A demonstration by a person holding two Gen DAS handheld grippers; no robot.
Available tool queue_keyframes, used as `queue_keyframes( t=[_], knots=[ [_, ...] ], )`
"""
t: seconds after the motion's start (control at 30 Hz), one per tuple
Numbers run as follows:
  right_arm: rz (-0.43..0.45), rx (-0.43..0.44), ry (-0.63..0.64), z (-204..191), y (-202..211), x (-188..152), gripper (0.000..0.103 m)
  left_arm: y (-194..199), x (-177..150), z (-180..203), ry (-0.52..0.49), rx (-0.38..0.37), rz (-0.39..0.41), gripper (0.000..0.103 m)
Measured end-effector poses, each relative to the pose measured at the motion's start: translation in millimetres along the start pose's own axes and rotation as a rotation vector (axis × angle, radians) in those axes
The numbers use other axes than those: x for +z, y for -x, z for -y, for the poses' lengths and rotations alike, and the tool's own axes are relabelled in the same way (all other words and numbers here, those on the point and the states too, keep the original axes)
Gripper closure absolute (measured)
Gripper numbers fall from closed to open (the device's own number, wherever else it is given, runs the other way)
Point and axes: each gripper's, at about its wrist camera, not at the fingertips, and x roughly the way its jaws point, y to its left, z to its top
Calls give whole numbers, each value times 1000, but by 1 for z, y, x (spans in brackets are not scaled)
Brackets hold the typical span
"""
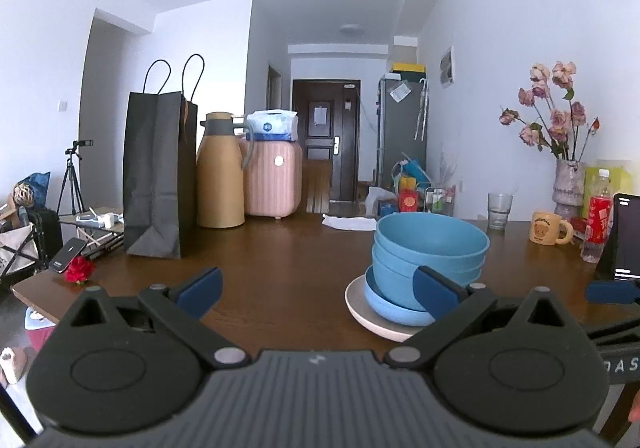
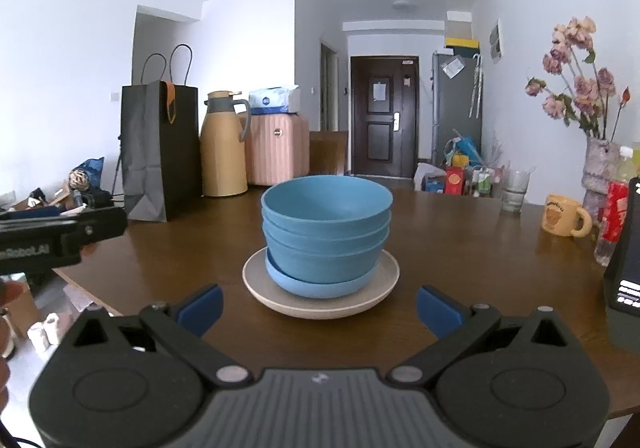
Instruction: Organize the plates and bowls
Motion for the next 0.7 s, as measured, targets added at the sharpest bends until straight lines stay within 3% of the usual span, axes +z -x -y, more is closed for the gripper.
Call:
queue_keyframes(
  t=[0.7],
  knots=[
    [-5,-7,-6,0,-4,-1,0,0,-4,-2,6,9,-5,0]
  ],
)
